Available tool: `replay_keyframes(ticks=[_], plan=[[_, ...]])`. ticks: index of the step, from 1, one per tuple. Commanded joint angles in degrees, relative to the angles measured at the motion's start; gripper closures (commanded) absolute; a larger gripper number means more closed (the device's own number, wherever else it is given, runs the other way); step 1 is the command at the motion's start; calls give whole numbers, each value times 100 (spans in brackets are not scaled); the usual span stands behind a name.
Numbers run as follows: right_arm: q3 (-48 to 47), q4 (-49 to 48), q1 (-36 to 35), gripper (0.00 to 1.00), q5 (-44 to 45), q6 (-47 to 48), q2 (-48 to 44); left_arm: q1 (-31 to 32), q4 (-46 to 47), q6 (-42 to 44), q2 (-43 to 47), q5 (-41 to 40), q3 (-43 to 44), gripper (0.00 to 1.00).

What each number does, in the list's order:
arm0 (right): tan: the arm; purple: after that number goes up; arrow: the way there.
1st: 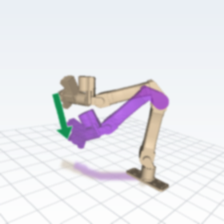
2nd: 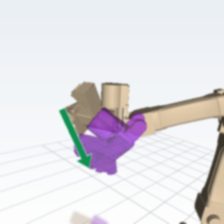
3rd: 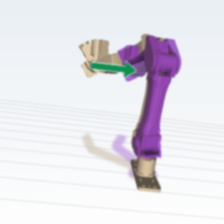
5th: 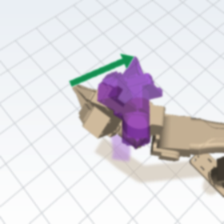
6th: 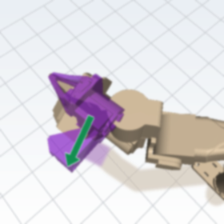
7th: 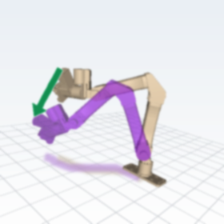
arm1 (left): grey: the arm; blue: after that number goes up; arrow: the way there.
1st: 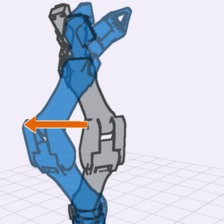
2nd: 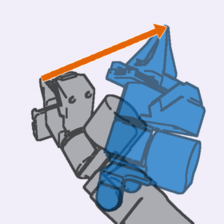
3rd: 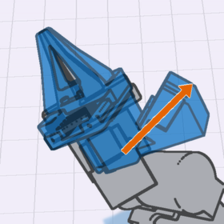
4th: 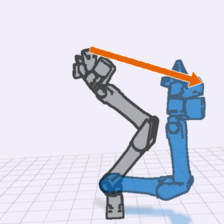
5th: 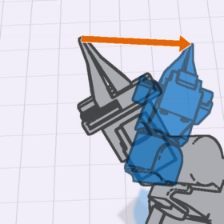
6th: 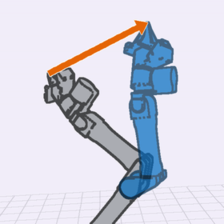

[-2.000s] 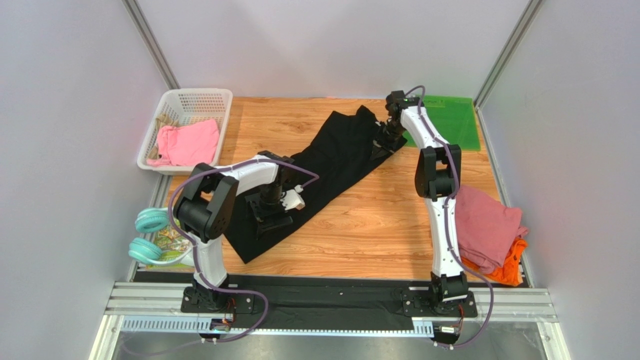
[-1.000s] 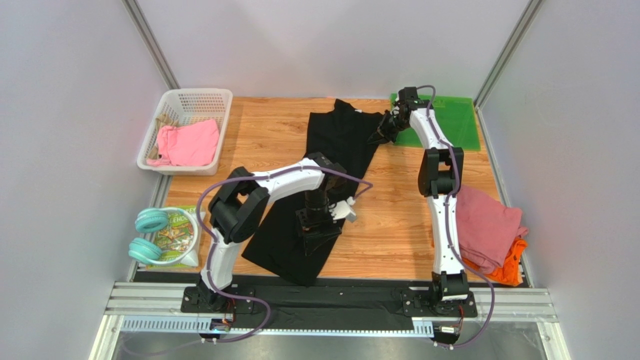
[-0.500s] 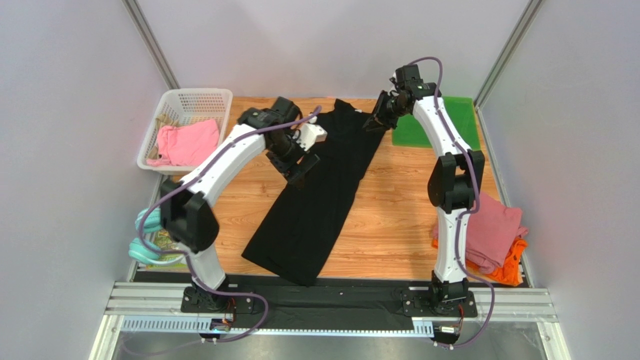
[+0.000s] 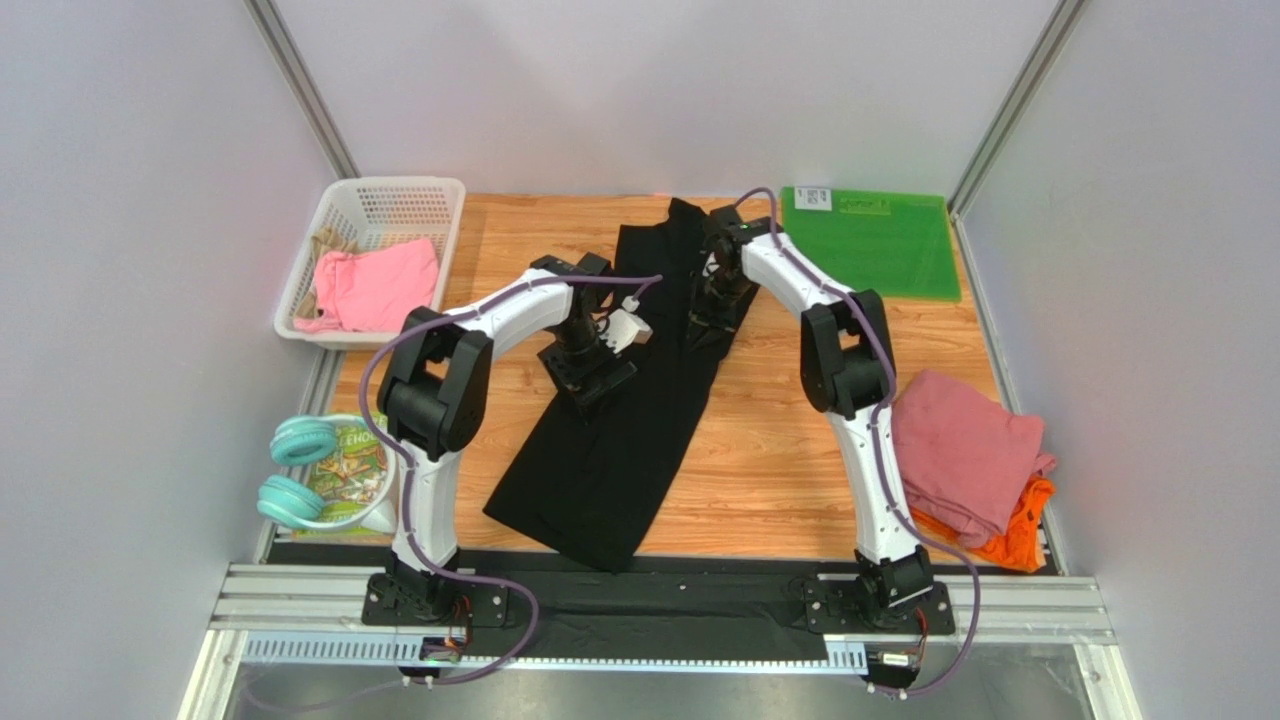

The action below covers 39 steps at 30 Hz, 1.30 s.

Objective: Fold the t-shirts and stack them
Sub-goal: Rotate the tshirt 90 degrees

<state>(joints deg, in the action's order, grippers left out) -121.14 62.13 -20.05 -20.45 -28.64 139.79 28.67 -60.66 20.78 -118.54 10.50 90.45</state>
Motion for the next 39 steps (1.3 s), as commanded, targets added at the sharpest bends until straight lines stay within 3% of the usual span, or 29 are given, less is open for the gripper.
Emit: replay_keyframes(ticks=[1,11,16,22,27,39], plan=[[-349,212,-69,88,146,8,119,-36,-33,304,936,364,-668,2],[-278,194,186,93,278,-124,532,-36,-77,410,1659,628,-2188,3],[-690,220,379,94,103,-159,1015,-36,-77,471,1861,672,-2594,3],[-1684,529,608,94,-169,-168,1639,-10,-235,445,1826,1076,-2533,3],[-1702,344,854,93,-469,-203,1596,139,-279,445,1502,1296,-2419,4],[-2044,10,1346,92,-917,-212,1657,1254,-218,146,526,2087,-1804,4]])
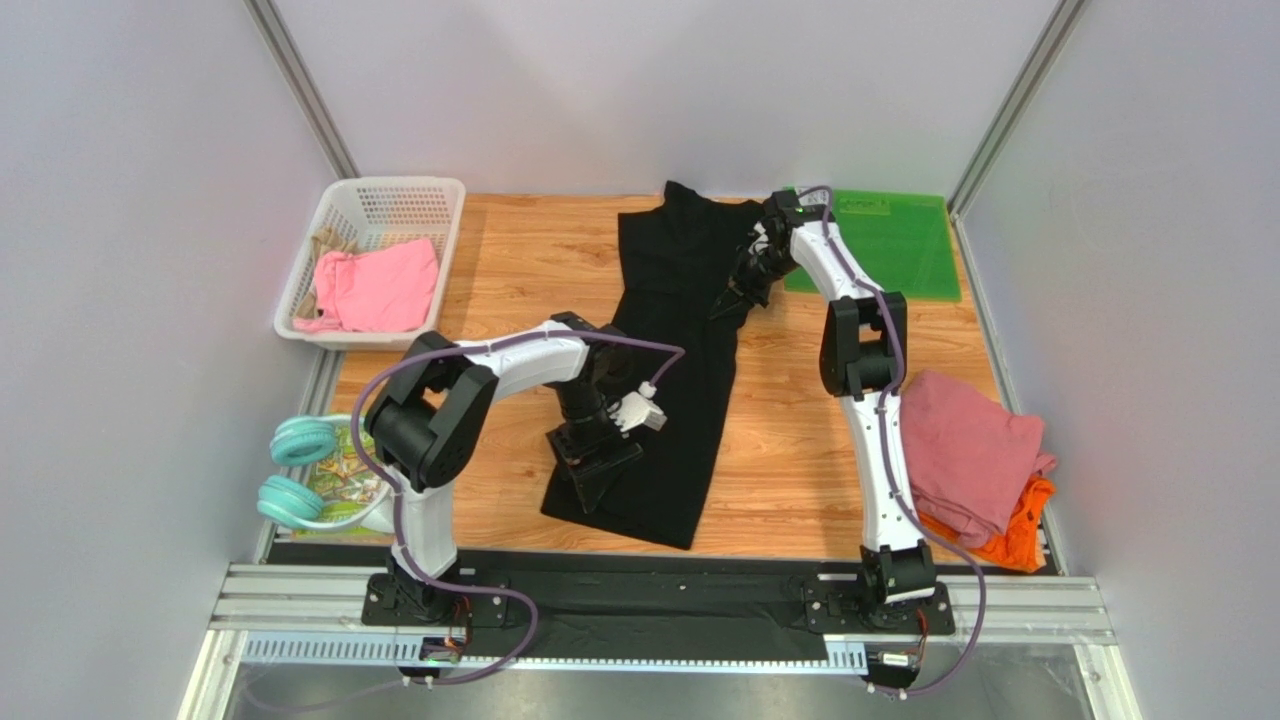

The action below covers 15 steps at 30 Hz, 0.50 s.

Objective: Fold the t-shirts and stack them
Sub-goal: Rotate the tshirt 90 degrees

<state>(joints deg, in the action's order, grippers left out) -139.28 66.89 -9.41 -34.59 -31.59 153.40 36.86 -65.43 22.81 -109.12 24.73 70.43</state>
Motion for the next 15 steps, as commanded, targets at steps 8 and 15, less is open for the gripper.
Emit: replay_keyframes(ticks=[8,15], plan=[[-310,-546,264,87,303,197,-81,779,66,-119,-445,981,612,4],[252,-476,62,78,637,329,-1302,-18,56,-486,1268,937,884,3]])
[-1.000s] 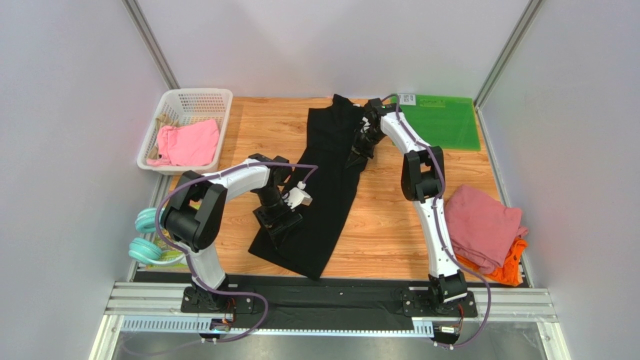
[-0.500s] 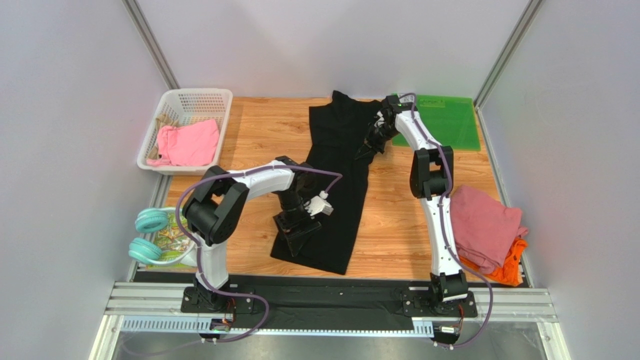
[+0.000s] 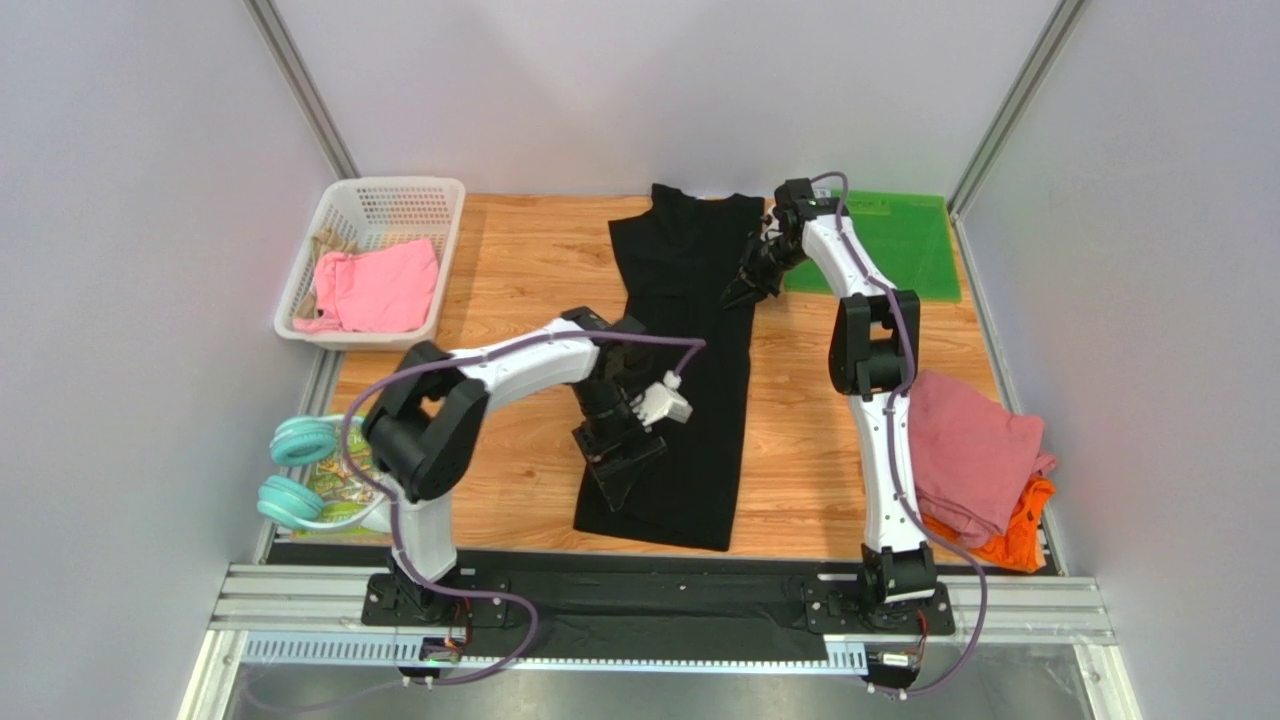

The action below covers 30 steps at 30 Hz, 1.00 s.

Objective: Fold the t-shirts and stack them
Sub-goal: Rotate the tshirt 90 degrees

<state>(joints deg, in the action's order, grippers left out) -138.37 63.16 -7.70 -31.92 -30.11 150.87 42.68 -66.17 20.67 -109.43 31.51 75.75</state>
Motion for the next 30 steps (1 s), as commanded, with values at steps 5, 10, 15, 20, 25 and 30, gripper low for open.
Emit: replay_keyframes(ticks=[5,10,15,20,25,30], plan=[[958,152,-372,73,810,295,-2288,-1656,1412,-1160,3151,172,20,1],[3100,-206,-1179,74,1013,277,-3806,-1807,1475,-1327,3340,-198,-586,0],[5490,-962,-2295,76,1179,-55,-4486,-1833,1652,-1425,3129,-74,-852,0],[6233,-1174,-3280,77,1540,-320,-4628,-2385,1432,-1416,3374,198,-491,0],[6032,-691,-4114,77,1935,-346,-4505,-2483,1458,-1232,3604,-57,-578,0],[5962,-629,-4626,77,1883,-487,-4329,-2492,1432,-1188,3525,-109,-693,0]])
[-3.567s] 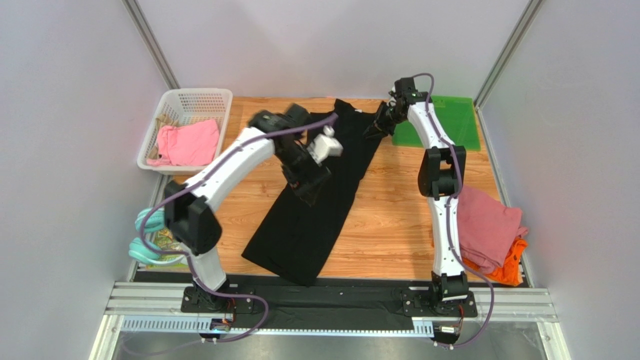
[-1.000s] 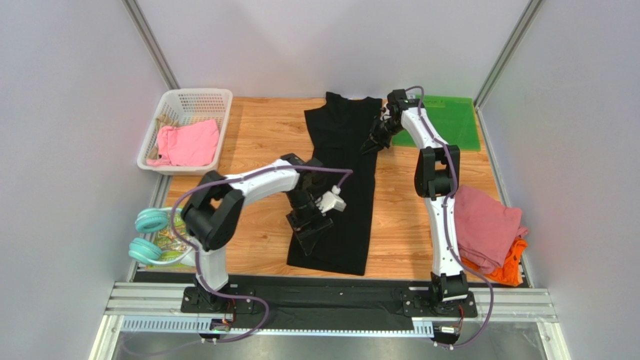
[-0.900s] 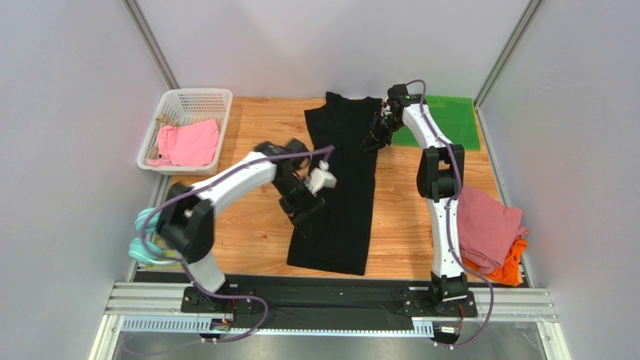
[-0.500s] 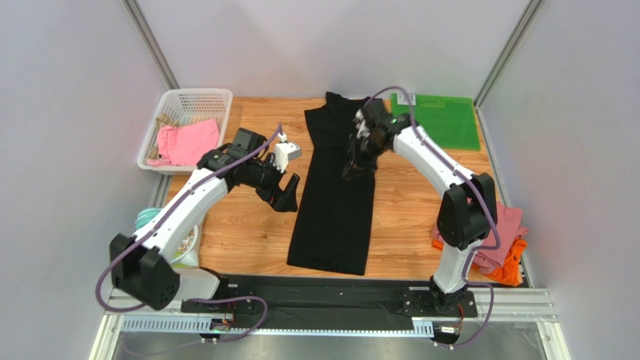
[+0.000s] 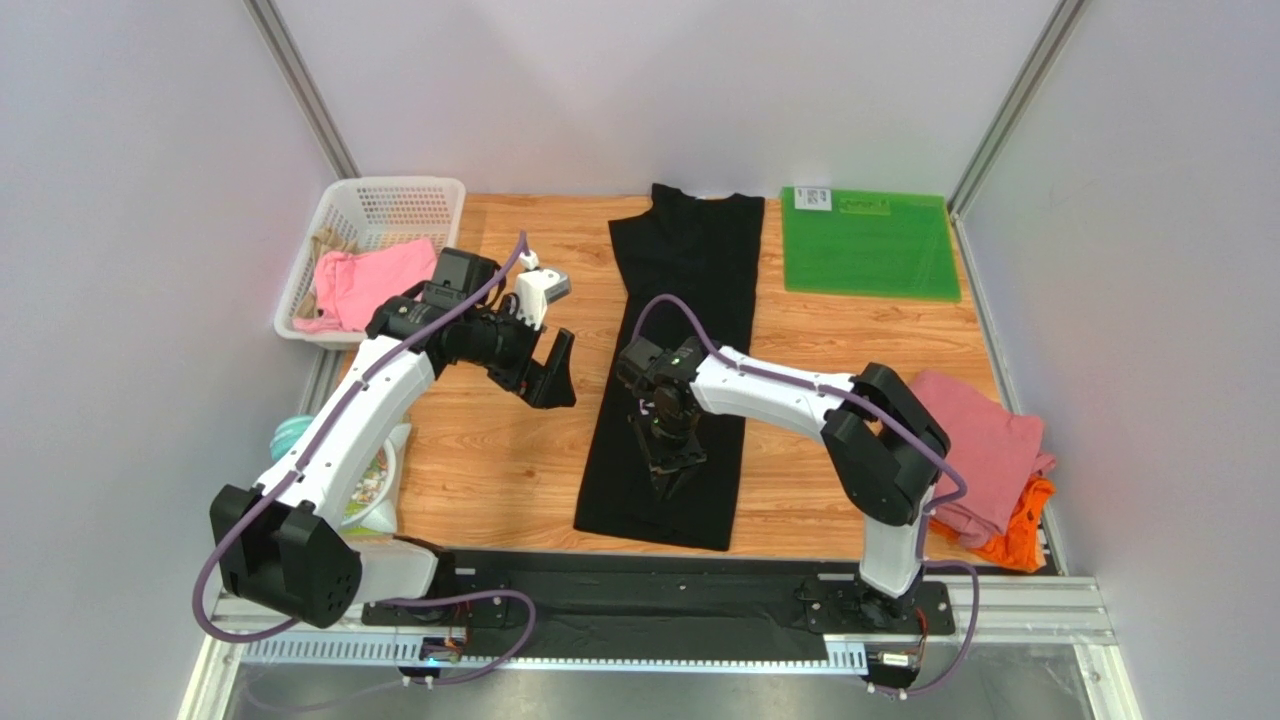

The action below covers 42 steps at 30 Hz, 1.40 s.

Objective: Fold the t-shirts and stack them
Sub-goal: Rotate the tshirt 90 degrees, then grab the bottom of the folded rectangular tshirt with both arms

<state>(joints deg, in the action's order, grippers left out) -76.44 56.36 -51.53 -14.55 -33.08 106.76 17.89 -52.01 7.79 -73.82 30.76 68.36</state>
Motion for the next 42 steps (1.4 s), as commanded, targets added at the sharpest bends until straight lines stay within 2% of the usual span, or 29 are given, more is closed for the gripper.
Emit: replay_keyframes(ticks=[1,9,15,18,20,23,24,27,30,34,39,42], plan=[[-222,42,-322,77,102,-207,143,-14,7,117,-44,-61,46,0],[-29,-142,-586,80,-206,-199,460,-119,-55,249,-97,-176,72,0],[384,-205,-683,77,-725,-58,179,-505,-116,249,-264,-106,99,0],[630,41,-683,74,-559,-119,-470,-532,-265,328,-387,-150,29,0],[806,208,-683,71,-400,-320,-1260,-532,-450,442,-457,-185,-7,0],[1350,297,-622,60,-102,-794,-2438,-436,-897,740,-615,-220,2,0],[1691,288,-587,51,-31,-944,-2963,-383,-1134,802,-659,-246,-7,0],[2568,104,-333,43,294,-1436,-3852,-41,-1373,926,-844,-387,-190,0],[3239,-378,-104,42,330,-1814,-4503,530,-1173,812,-844,-658,-506,0],[4197,-1047,564,39,119,-1974,-4971,909,-1022,540,-1115,-582,-587,0],[4656,-1847,1319,38,-364,-1895,-4955,909,-707,223,-1310,-378,-788,0],[4726,-2154,1417,40,-478,-1886,-4779,909,-469,47,-1179,-186,-929,0]])
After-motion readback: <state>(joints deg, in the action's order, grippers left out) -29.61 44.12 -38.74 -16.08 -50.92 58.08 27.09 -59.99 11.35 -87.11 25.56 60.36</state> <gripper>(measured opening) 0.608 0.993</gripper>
